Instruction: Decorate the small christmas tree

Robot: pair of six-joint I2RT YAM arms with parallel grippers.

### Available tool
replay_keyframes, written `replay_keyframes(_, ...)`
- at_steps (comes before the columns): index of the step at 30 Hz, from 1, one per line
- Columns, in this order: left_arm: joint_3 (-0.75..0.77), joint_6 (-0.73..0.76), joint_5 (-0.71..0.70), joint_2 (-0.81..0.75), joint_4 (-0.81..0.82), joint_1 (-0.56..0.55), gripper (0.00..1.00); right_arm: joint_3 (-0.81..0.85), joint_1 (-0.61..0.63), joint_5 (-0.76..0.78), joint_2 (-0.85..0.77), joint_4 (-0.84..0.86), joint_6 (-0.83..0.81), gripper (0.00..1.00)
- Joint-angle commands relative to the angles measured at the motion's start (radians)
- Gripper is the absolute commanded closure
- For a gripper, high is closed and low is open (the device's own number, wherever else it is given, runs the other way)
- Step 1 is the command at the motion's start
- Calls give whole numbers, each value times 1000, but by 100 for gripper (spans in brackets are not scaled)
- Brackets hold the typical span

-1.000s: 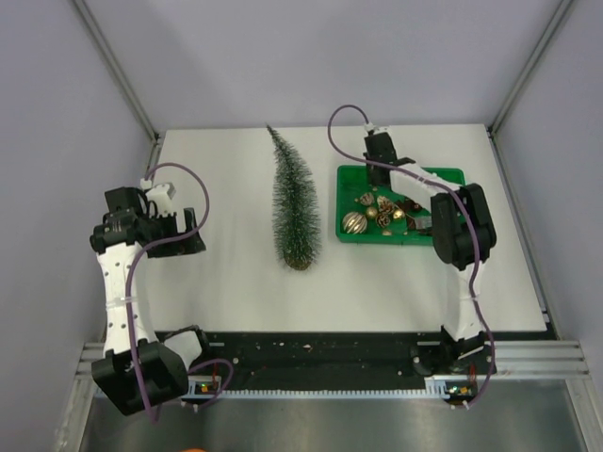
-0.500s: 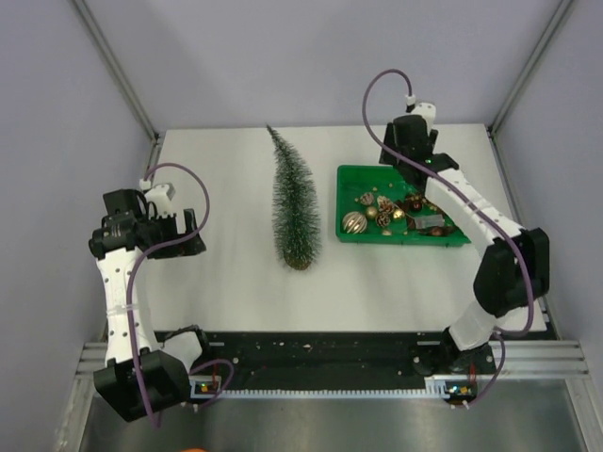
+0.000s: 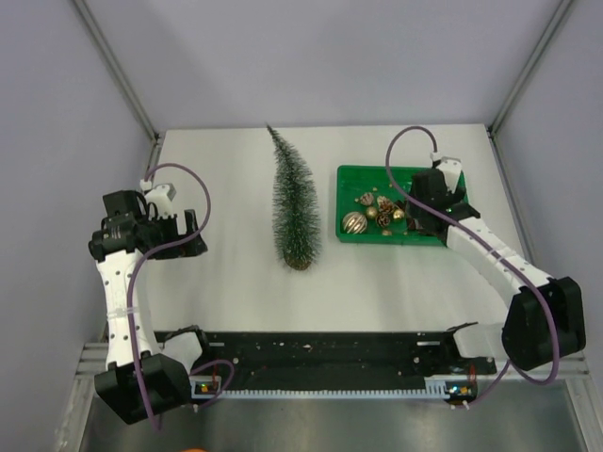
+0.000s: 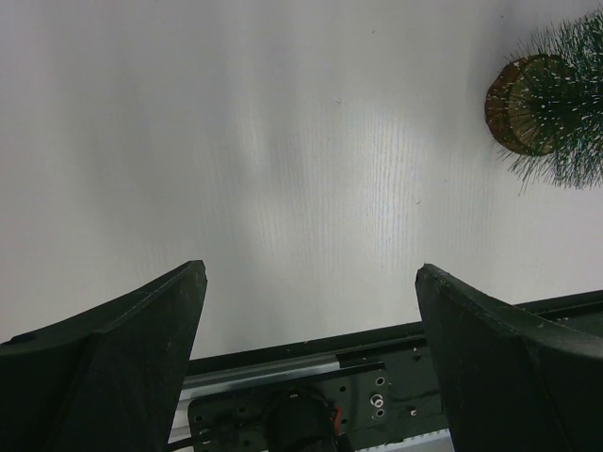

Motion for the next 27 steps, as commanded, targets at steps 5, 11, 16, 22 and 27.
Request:
replay_keyframes(5, 27, 20, 18, -6, 6, 6, 1, 22, -12, 116, 113, 76, -54, 30)
replay_keyframes(11, 22, 22, 11, -6, 8, 6, 1, 78, -37, 145, 220, 196, -109, 35)
replay_keyframes(16, 22, 19, 9, 0, 13, 6, 1, 99, -45, 136, 279, 289, -162, 41)
replay_keyframes(22, 22, 20, -3, 9, 16, 6, 1, 95, -45, 92, 326, 372, -183, 59)
replay_keyframes(27, 16, 26, -17, 8, 20, 6, 1, 98, -46, 53, 309, 380, -161, 100)
